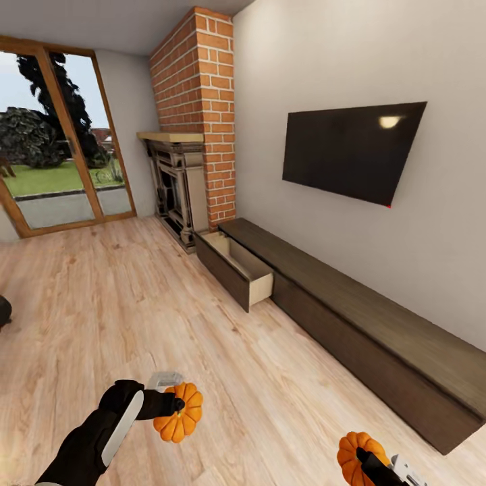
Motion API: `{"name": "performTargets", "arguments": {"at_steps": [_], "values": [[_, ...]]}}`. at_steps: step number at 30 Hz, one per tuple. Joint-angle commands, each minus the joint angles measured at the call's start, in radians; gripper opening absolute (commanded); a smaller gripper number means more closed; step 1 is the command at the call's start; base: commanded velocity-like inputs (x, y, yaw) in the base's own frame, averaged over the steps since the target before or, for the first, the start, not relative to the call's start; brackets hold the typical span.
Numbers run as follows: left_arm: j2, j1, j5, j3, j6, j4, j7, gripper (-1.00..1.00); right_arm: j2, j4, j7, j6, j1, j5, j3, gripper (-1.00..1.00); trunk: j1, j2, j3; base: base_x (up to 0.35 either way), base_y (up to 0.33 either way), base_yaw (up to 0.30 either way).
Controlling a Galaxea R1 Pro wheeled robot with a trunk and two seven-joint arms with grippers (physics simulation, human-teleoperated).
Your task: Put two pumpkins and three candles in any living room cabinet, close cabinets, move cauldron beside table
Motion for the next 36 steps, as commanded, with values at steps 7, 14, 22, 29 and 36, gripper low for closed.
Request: {"name": "performTargets", "arguments": {"at_steps": [7, 14, 22, 29, 36], "values": [[0.001, -0.001, 0.007, -0.002, 0.003, -0.001, 0.002, -1.0, 0.0, -0.001, -0.001, -0.001, 0.0, -0.01, -0.001, -1.0, 0.001, -0.001, -0.001, 0.331, 0.041, 0.291], [0.001, -0.001, 0.007, -0.002, 0.003, -0.001, 0.002, -1.0, 0.0, -0.001, -0.001, -0.001, 0.0, -0.01, 0.0, -1.0, 0.001, -0.001, -0.001, 0.331, 0.106, 0.291], [0.001, -0.001, 0.007, -0.003, 0.003, -0.001, 0.002, -1.0, 0.0, -0.001, -0.001, -0.001, 0.0, -0.01, 0.0, -1.0, 0.001, -0.001, -0.001, 0.331, 0.125, 0.291], [0.002, -0.001, 0.007, -0.001, 0.003, -0.001, 0.002, -1.0, -0.001, -0.001, -0.001, -0.001, 0.0, -0.009, 0.001, -1.0, 0.001, -0.001, -0.001, 0.331, 0.131, 0.291], [0.002, -0.001, 0.007, -0.001, 0.003, -0.001, 0.002, -1.0, -0.002, -0.001, 0.001, -0.001, 0.0, -0.009, 0.001, -1.0, 0.001, -0.001, -0.001, 0.331, 0.131, 0.291]]}}
